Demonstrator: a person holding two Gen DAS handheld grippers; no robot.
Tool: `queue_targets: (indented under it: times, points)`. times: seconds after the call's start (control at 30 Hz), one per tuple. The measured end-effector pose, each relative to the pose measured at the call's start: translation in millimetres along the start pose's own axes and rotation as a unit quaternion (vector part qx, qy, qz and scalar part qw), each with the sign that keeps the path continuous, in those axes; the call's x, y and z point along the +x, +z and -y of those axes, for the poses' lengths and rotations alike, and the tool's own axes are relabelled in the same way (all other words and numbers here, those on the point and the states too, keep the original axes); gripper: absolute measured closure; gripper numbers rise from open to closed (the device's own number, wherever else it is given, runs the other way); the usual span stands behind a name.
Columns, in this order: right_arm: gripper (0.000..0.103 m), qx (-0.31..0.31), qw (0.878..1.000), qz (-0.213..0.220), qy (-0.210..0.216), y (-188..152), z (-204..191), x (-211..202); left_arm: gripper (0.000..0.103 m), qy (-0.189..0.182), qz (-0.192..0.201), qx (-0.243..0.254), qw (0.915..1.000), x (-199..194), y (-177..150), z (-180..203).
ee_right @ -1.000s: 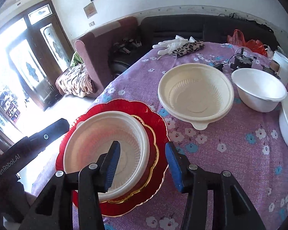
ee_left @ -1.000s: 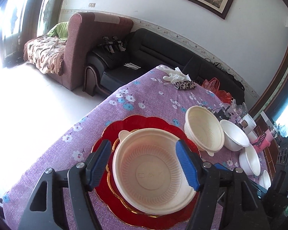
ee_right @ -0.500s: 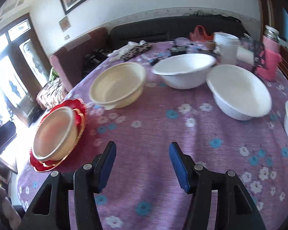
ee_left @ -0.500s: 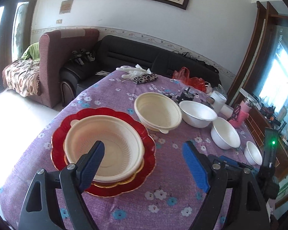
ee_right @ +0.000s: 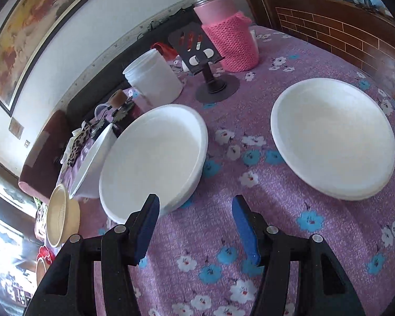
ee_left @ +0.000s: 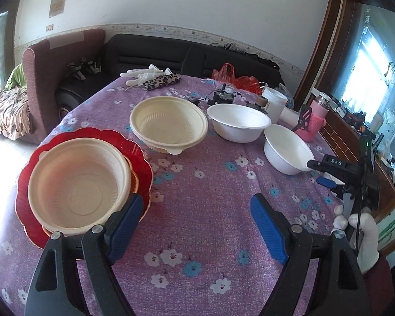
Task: Organize plates and bowls
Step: 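Move both grippers to the white foam bowl, then close both grippers on the rim of the white foam bowl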
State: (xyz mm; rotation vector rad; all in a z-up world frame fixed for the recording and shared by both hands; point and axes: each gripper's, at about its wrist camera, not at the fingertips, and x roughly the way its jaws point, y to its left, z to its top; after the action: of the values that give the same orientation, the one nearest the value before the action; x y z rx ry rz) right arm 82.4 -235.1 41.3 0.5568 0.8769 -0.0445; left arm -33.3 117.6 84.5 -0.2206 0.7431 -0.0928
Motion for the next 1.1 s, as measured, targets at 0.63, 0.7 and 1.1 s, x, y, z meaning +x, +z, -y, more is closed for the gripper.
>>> queue_targets:
  times: [0.63,0.7,1.1]
  points:
    - [0.089,0.007,0.995,-0.095,0.041,9.7,9.0,39.5,0.020,-0.048,-0.062,-0.030,0.9964,53.3,22.6,17.8]
    - [0.089,0.001,0.992,-0.111,0.057,2.4,11.7,31.0,0.020,-0.053,-0.070,-0.031,0.9957,61.8,24.3,24.4]
    - [0.089,-0.105,0.976,-0.161,0.104,-41.9,-4.0,14.6,0.020,-0.059,-0.140,0.008,0.9884,136.2,20.0,85.5]
